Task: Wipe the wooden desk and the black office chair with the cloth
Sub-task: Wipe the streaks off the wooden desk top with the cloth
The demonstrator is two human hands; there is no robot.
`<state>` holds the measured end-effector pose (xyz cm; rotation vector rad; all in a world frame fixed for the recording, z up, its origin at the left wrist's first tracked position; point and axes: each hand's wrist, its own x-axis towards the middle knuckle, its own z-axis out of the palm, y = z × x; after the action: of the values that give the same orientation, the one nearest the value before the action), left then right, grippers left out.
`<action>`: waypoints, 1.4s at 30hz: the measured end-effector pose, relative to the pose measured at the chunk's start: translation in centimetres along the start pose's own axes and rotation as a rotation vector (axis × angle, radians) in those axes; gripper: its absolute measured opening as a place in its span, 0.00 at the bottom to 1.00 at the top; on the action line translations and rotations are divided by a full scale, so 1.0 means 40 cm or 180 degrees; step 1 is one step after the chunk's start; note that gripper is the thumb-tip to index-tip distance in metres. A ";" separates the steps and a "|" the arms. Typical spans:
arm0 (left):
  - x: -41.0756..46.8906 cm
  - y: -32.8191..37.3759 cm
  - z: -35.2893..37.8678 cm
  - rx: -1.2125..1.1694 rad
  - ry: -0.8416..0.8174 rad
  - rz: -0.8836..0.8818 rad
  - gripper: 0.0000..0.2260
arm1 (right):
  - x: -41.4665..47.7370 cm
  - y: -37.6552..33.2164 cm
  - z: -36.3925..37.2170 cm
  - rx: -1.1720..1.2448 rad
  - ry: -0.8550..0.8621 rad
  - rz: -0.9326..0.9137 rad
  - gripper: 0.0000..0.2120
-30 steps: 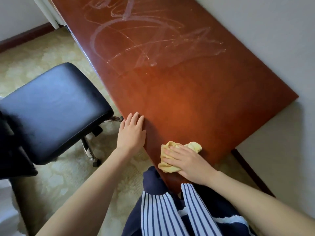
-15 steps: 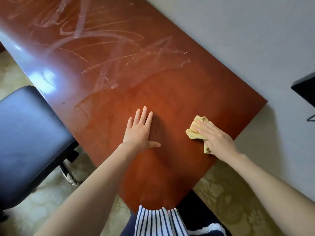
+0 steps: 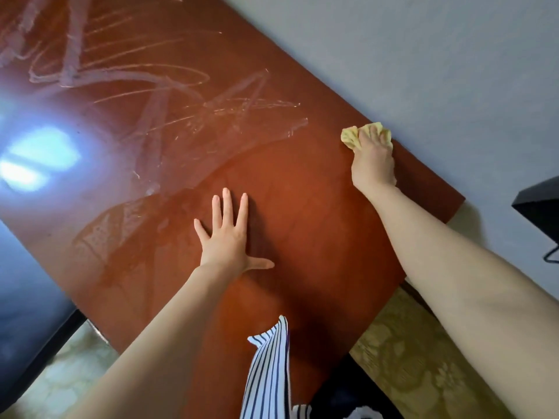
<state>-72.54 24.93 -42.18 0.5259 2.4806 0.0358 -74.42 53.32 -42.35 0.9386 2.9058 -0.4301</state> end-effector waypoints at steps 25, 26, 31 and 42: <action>0.004 -0.004 0.001 -0.0001 -0.0048 -0.0041 0.63 | -0.405 0.059 0.043 0.0229 -0.0339 -0.1686 0.28; 0.005 -0.004 0.001 0.0000 -0.0042 -0.0046 0.63 | -0.405 0.084 0.037 0.0291 -0.0266 -0.1502 0.28; 0.002 0.002 0.004 -0.0009 0.0003 -0.0024 0.62 | -0.329 0.165 0.012 0.0753 -0.0029 -0.0495 0.24; 0.004 0.001 0.006 -0.0092 -0.0015 -0.0009 0.62 | 0.041 0.001 0.022 0.0315 0.0504 0.0340 0.19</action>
<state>-72.49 24.99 -42.46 0.5098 2.4723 0.0690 -75.78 54.03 -43.45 1.1874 2.9784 -0.5190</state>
